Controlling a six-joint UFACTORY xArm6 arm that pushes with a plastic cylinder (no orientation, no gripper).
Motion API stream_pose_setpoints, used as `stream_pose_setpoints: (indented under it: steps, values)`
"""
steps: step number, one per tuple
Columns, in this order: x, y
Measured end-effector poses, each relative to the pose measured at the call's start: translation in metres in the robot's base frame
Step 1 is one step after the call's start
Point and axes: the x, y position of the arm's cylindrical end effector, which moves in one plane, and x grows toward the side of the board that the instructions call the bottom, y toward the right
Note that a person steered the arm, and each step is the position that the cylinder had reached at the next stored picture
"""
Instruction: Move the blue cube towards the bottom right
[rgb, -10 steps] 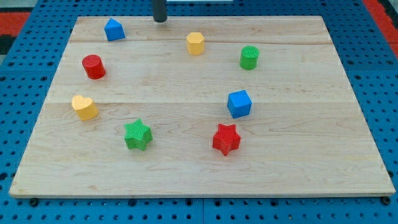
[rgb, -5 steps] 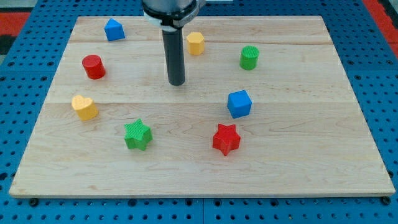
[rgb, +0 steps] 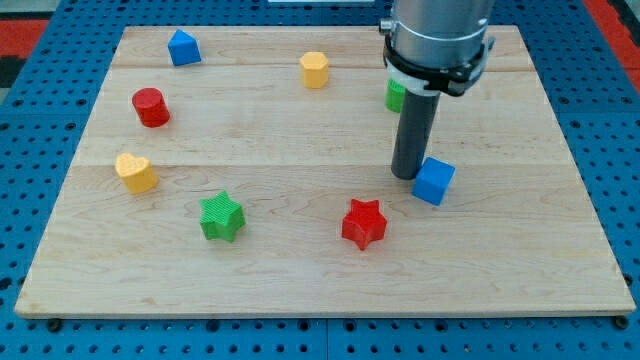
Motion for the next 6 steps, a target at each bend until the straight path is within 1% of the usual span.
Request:
stream_pose_setpoints:
  steps: [1, 3, 5, 6]
  values:
    - [0.009, 0.0]
    - [0.024, 0.031]
    - [0.03, 0.09]
    - [0.03, 0.099]
